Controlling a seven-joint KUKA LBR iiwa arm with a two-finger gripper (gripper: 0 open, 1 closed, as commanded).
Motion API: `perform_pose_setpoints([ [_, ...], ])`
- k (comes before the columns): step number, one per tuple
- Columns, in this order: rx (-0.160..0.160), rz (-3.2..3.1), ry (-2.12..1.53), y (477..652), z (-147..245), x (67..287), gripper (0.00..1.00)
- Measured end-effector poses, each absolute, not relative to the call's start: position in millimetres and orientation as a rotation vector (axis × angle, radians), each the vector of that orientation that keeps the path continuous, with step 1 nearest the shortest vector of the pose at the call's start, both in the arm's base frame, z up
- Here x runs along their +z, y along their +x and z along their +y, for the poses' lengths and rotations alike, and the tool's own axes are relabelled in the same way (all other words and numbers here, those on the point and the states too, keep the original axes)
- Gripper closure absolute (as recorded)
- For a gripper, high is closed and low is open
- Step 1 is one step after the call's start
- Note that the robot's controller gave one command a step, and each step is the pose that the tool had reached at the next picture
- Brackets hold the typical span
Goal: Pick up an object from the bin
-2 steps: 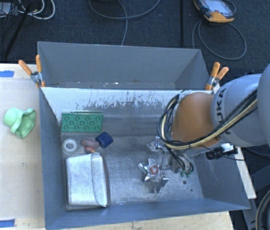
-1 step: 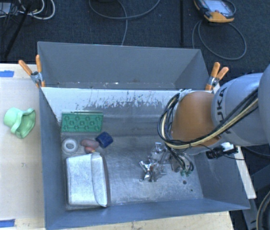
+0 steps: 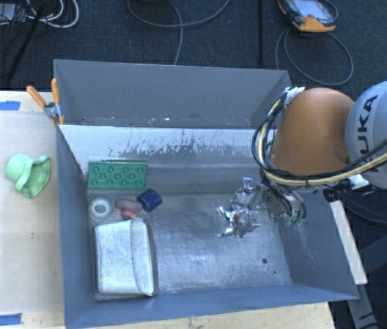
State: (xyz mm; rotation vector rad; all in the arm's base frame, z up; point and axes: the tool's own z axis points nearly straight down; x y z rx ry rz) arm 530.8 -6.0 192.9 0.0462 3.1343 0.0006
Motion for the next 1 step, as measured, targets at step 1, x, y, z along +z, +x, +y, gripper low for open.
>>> perform_pose_setpoints([
  [1,0.001,3.139,0.021,523.6,-0.4,215.0,1.0],
])
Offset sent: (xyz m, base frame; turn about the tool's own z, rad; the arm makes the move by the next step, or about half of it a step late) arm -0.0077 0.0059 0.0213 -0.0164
